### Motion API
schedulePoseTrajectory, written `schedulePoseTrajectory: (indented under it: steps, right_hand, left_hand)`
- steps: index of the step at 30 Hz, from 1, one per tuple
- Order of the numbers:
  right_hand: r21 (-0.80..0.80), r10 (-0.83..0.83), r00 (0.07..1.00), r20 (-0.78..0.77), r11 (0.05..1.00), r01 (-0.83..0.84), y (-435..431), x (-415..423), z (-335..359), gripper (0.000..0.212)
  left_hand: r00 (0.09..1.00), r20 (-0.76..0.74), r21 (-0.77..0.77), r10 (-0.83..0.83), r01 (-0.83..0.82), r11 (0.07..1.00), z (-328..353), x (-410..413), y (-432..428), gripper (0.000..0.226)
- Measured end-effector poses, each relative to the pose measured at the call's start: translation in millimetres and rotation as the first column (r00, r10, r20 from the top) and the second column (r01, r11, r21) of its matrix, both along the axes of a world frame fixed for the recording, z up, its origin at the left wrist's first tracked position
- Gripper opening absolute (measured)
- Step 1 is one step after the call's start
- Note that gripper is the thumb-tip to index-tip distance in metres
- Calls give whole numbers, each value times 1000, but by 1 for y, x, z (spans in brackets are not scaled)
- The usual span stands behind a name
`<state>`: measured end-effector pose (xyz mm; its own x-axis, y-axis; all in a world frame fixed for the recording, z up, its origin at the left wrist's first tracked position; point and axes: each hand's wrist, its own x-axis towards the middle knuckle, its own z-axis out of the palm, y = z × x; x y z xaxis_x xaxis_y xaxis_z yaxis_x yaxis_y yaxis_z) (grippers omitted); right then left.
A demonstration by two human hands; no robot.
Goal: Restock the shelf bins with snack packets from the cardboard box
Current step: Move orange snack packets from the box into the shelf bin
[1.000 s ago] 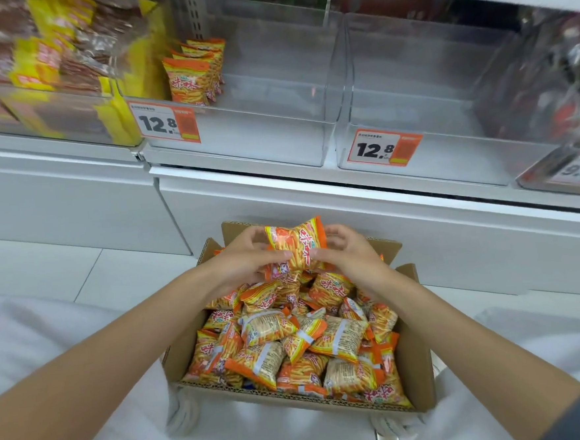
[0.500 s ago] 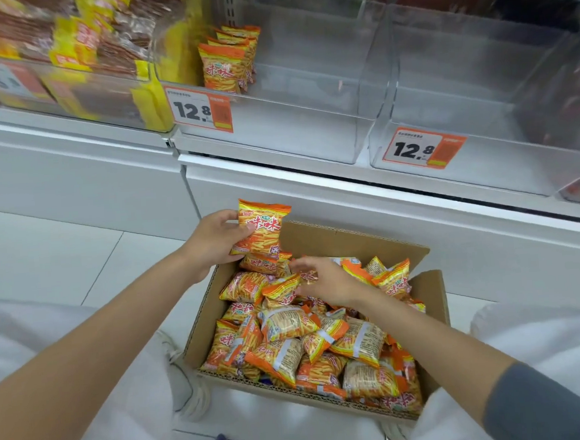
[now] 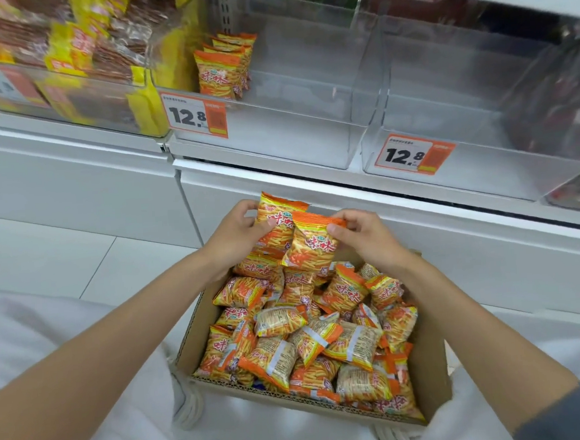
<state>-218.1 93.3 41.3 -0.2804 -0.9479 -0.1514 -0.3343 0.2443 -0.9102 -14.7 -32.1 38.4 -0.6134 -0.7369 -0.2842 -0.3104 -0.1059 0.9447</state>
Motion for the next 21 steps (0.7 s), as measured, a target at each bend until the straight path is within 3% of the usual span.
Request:
schedulePoseTrajectory:
  steps: [4,7,10,12,14,16,18,21]
  right_hand:
    - [-79,-138,989,47,987,141,3,-2,6,5]
    - [-93,-189,980,53,977,194,3,0,7,10]
    - [-144,-210,973,95,964,222,1,4,12,6]
    - [-171,-206,971,117,959,224,-1,5,15,8]
    - [-125,-174,968,181,972,198,-3,4,15,33]
    - [-12,-143,961,238,989,151,-5,3,11,79]
    - [50,-112,950,291,994,101,-9,4,7,96]
    - [27,-99,944,314,995,96,-17,10,8,58]
  left_hand:
    - [992,-60,101,-108,114,988,5,-15,12,36]
    - [981,-129,215,-145,171,962,9,-25,19,54]
    - [978,-117,126,-172,187,974,8,-31,23,68]
    - [983,-134,116,-124,140,983,4,-34,21,64]
    - [984,-153,143,-91,113,983,1,-34,17,58]
    - [982,-173,189,-73,106,976,1,-33,14,53]
    - [977,-202,207,-76,118,971,3,-33,13,47]
    - [984,-134,98,-119,132,986,9,-32,15,52]
